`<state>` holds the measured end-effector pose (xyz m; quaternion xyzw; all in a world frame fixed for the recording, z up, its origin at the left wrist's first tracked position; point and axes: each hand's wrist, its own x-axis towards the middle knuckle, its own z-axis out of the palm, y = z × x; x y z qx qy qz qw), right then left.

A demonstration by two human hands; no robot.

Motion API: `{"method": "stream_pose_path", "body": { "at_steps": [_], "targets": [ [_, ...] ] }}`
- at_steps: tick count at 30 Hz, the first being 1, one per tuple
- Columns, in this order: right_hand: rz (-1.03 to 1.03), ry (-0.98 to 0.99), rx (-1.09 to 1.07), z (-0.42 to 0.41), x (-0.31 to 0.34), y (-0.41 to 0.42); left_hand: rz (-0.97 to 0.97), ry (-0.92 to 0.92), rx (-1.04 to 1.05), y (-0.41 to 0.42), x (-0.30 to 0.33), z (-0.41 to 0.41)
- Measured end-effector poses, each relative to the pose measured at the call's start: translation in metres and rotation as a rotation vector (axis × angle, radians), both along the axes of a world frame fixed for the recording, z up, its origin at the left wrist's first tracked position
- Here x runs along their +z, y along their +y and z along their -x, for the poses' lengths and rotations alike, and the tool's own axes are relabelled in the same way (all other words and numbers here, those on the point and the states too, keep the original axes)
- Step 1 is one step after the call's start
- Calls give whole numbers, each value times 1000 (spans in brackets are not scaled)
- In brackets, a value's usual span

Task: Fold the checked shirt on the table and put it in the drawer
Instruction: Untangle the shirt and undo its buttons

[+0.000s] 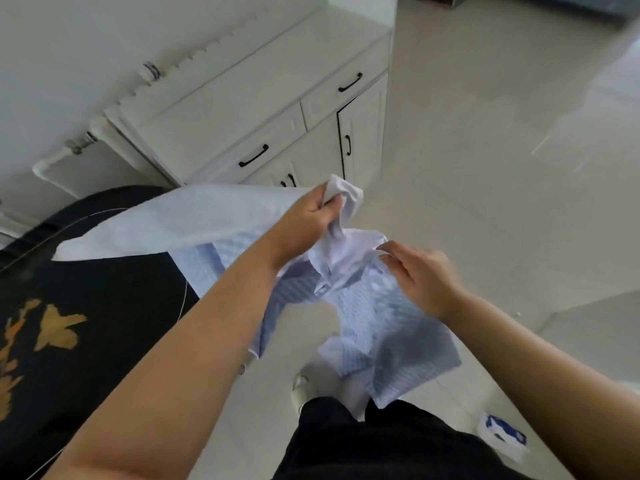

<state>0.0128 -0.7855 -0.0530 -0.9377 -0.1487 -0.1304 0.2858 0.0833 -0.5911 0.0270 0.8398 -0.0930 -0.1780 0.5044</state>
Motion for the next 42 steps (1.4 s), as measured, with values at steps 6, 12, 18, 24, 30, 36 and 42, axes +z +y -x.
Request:
{"method": "stream_pose_path", "body": {
  "at_steps": [6,12,18,24,30,36,42],
  "targets": [
    [-165,240,145,-1,72,30,225,117,-289,-16,27,31],
    [-435,421,19,-14,75,40,-31,139,-292,7,19,34],
    [-752,547,3,-20,61,42,-81,-101,5,19,18,45],
    [-571,919,217,-17,29,26,24,-204,362,44,42,35],
    [-79,1081,252,-3,-20,9,134,-5,520,83,59,26],
    [-334,641,-127,-20,-34,9,-23,239,-88,103,74,41],
    [-293,495,100,-47,29,39,-178,396,-350,95,86,50]
  ]
}}
